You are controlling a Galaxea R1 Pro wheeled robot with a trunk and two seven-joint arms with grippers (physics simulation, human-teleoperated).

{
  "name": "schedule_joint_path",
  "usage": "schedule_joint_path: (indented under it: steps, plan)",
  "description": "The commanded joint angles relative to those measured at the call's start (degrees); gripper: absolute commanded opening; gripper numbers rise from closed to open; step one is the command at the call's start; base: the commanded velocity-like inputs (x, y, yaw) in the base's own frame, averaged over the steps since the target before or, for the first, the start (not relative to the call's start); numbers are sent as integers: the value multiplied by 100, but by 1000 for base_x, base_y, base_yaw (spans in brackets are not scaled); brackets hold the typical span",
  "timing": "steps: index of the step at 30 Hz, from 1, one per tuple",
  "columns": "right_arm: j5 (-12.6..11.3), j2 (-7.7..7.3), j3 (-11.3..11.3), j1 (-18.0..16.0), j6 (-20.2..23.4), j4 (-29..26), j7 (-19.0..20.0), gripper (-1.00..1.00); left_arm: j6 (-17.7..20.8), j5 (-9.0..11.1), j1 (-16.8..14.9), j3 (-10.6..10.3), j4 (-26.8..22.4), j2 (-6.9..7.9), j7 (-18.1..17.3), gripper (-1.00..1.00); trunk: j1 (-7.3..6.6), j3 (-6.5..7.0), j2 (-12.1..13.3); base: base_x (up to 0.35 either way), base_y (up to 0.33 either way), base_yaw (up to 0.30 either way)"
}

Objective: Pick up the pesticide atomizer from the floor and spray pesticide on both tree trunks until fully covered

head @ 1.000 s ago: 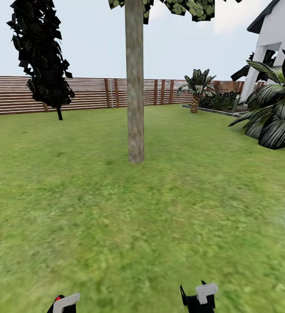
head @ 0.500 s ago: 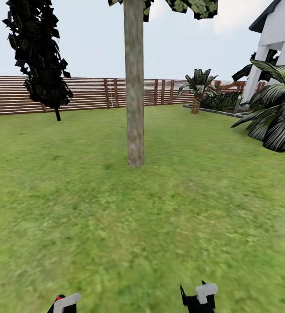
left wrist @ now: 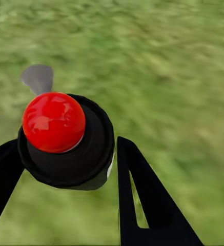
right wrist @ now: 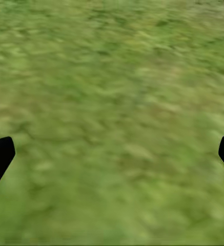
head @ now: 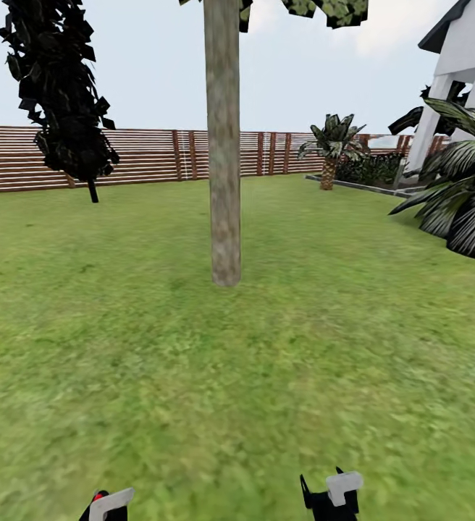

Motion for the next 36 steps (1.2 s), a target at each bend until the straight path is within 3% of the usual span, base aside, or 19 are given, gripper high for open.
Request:
schedule_joint_path:
  steps: [1,30,36]
  plan:
    - [46,2,-19,-3,-13,4,-17,100,-16,-24,-3,17,2,-4,12,-100,2,-5,-2,340,0,0]
    - [46,2,-19,-3,-12,4,-12,100,-16,-24,-3,17,2,-4,12,-100,2,-5,-2,340,0,1]
    - [42,5,-19,-3,-11,4,-17,100,-12,-24,-3,17,2,-4,12,-100,2,-5,-2,340,0,164]
